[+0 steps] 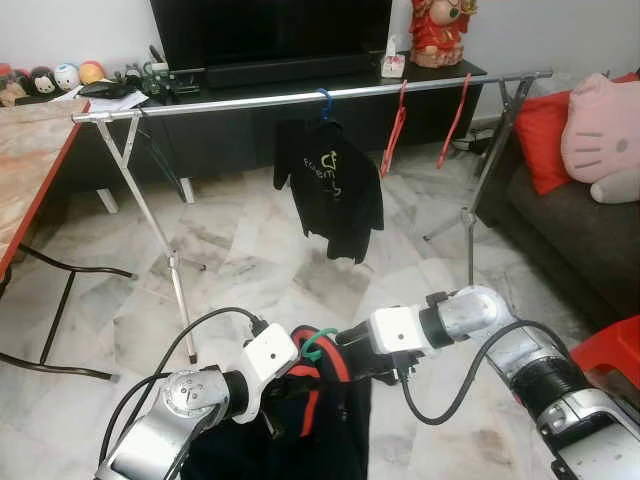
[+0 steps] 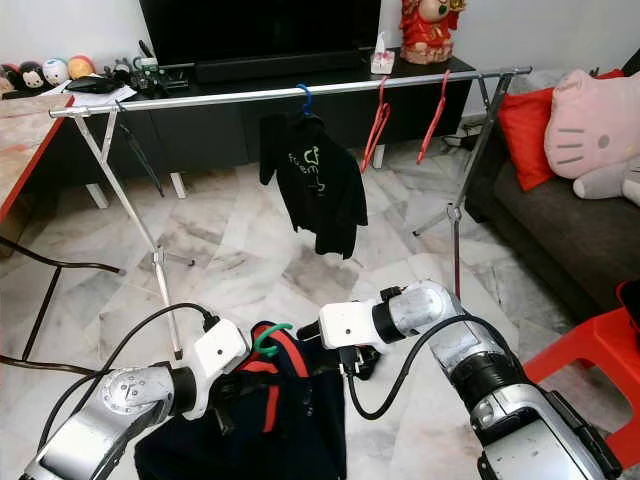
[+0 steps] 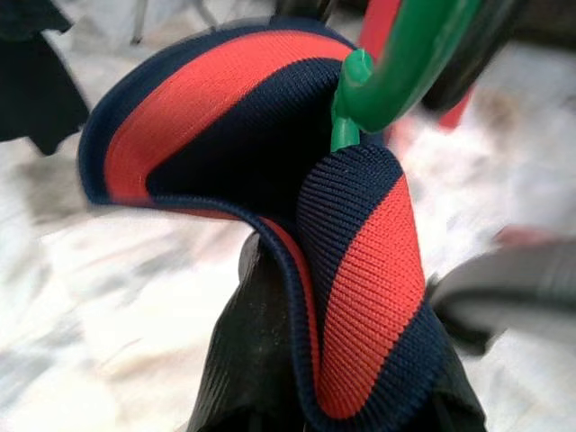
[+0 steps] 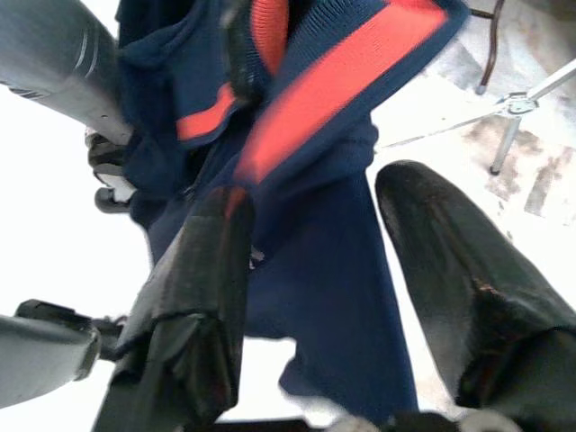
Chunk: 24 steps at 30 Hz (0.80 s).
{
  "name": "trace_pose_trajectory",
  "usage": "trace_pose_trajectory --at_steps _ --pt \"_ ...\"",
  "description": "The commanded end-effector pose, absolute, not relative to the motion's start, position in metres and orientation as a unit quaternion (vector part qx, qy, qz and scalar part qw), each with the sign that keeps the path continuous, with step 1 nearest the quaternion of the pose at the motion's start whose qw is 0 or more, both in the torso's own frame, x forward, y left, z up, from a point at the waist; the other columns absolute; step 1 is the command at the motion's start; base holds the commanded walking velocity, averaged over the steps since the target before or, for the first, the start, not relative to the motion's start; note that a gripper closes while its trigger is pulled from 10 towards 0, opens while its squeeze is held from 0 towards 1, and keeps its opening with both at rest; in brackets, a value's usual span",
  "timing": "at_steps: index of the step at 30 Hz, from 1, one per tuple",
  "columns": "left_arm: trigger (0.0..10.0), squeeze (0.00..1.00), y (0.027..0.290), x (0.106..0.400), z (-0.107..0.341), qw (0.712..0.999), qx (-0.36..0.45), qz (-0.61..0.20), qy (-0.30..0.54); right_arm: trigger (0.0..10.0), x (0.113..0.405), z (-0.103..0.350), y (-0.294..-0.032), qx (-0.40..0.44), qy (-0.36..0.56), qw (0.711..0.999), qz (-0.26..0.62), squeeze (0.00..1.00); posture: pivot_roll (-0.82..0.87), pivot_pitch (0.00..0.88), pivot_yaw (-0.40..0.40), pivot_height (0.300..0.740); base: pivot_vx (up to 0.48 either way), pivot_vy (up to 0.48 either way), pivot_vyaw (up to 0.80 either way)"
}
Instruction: Hang hanger
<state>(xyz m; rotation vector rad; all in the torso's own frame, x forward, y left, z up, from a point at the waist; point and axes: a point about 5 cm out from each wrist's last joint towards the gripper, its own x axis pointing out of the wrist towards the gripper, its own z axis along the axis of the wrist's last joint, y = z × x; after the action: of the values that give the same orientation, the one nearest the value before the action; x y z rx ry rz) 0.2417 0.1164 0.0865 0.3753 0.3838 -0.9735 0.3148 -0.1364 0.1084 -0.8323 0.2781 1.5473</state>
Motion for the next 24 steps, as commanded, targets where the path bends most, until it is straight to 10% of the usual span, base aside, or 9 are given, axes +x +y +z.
trace_pose_trajectory --at_steps 1,6,14,16,17,18,19,20,24 --pt "0.0 0.00 0.116 0.246 0.092 0.850 0.199 -0.459 0.164 10.0 0.319 0.119 -0.137 -0.371 0.110 0.630 0.673 1.00 -0.13 0.000 0.018 0.740 0.000 0.000 0.00" --pt "0.0 0.00 0.127 0.256 0.091 0.874 0.222 -0.405 0.153 10.0 0.323 0.118 -0.150 -0.409 0.139 0.620 0.655 1.00 -0.13 0.000 0.018 0.740 0.000 0.000 0.00" --pt "0.0 0.00 0.170 0.268 0.090 0.936 0.228 -0.227 0.140 10.0 0.355 0.113 -0.173 -0.359 0.126 0.825 0.419 0.98 -0.11 0.000 0.016 0.740 0.000 0.000 0.00" --pt "8.0 0.00 0.190 0.268 0.089 0.955 0.221 -0.141 0.138 10.0 0.352 0.095 -0.188 -0.292 0.153 0.883 0.333 0.38 -0.12 0.000 0.020 0.740 0.000 0.000 0.00" --pt "8.0 0.00 0.194 0.267 0.088 0.958 0.220 -0.126 0.137 10.0 0.350 0.090 -0.192 -0.281 0.161 0.892 0.314 0.38 -0.12 0.000 0.020 0.740 0.000 0.000 0.00" --pt "10.0 0.00 0.199 0.265 0.087 0.961 0.215 -0.111 0.136 10.0 0.346 0.080 -0.198 -0.256 0.183 0.907 0.280 0.25 -0.12 0.000 0.020 0.740 0.000 0.000 0.00" --pt "10.0 0.00 0.201 0.264 0.086 0.963 0.211 -0.103 0.135 10.0 0.344 0.073 -0.202 -0.240 0.198 0.914 0.259 0.25 -0.12 0.000 0.020 0.740 0.000 0.000 0.00" --pt "10.0 0.00 0.205 0.262 0.085 0.965 0.204 -0.096 0.137 10.0 0.337 0.061 -0.208 -0.218 0.219 0.924 0.224 0.00 -0.12 0.000 0.021 0.740 0.000 0.000 0.00" --pt "10.0 0.00 0.216 0.256 0.082 0.973 0.179 -0.060 0.136 10.0 0.312 0.025 -0.224 -0.163 0.287 0.936 0.120 0.00 -0.11 0.000 0.022 0.740 0.000 0.000 0.00"
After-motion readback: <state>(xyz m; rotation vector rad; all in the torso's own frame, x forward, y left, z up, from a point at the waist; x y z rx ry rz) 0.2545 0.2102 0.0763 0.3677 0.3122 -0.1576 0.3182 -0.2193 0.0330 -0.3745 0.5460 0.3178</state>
